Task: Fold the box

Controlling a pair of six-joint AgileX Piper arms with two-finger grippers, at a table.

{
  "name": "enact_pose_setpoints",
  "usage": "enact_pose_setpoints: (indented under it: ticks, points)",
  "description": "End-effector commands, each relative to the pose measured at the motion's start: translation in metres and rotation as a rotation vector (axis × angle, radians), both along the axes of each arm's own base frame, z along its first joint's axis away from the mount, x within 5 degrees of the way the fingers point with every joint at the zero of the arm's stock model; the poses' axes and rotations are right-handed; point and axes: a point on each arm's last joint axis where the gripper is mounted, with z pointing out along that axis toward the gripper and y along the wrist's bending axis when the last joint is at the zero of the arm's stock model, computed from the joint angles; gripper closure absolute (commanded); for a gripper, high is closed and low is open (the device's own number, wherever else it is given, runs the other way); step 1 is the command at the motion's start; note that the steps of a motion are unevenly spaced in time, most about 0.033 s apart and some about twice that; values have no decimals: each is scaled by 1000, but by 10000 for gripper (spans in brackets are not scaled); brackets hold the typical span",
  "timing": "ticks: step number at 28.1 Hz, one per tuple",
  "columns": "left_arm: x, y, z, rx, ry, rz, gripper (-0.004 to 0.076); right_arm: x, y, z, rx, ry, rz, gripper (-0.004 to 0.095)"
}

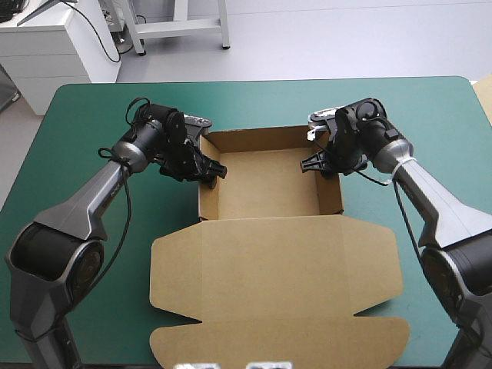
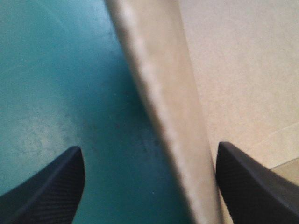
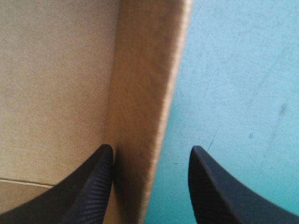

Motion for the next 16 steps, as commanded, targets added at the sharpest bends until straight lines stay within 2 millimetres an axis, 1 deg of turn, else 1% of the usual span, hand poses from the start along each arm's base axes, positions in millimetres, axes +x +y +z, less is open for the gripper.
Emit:
enact_pose_setpoints:
  ticks: [1, 3, 8, 13, 14, 16]
  points:
    - [-7, -1, 36, -74, -84, -1, 174, -3, -6, 34, 18, -108, -5, 450]
    - [-7, -2, 42, -87, -98, -1, 174, -3, -5, 38, 30, -121, -6, 450]
    - [-4, -7, 64, -152, -151, -1, 174, -1, -3, 55, 67, -168, -6, 450]
    - [-6, -10, 88, -209, -196, -21, 174, -1, -4, 68, 64, -204, 10, 450]
    - [-7, -10, 97, -213, -209, -35, 174, -1, -4, 72, 51, -208, 35, 450]
    - [-9, -8, 107, -211, -220, -41, 174, -2, -4, 74, 44, -208, 47, 451]
